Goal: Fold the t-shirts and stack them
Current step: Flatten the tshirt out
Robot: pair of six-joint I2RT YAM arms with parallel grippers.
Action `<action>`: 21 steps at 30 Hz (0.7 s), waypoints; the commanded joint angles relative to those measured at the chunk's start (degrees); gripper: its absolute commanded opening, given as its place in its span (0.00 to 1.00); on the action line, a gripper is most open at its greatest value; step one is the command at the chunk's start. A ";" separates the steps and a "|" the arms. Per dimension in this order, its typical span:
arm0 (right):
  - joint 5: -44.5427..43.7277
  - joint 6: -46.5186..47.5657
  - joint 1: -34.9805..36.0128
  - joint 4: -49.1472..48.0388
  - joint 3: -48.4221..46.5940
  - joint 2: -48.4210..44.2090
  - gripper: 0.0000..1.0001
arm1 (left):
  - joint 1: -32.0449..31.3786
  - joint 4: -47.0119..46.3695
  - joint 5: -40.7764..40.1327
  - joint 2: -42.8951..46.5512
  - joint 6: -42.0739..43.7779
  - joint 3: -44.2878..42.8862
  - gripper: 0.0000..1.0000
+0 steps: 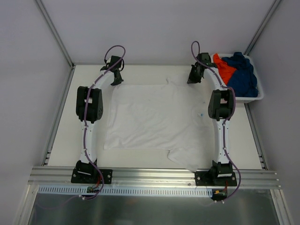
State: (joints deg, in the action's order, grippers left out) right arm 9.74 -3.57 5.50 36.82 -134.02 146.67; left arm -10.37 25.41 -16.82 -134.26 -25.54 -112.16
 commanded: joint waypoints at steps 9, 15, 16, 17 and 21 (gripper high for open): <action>-2.09 2.34 0.39 -5.00 13.60 -12.81 0.01 | 0.53 0.17 -3.74 4.79 -0.82 2.55 0.00; -3.94 3.05 0.83 -4.39 13.44 -14.05 0.05 | 0.35 0.26 -4.36 5.50 -0.30 2.57 0.02; -3.59 3.05 0.83 -3.86 12.65 -13.17 0.17 | 0.35 0.26 -4.19 5.15 -0.04 2.21 0.03; -3.50 3.13 0.83 -3.60 10.55 -12.47 0.30 | 0.44 0.26 -4.10 4.54 0.05 1.77 0.06; -3.58 3.05 0.83 -1.23 3.86 -8.16 0.71 | 0.35 0.26 -3.31 3.39 0.14 1.59 0.33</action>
State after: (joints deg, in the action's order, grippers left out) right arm 6.70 -1.15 5.93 34.17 -123.57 137.78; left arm -10.39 25.65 -19.90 -132.86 -25.93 -108.81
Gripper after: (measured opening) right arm 0.692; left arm 0.310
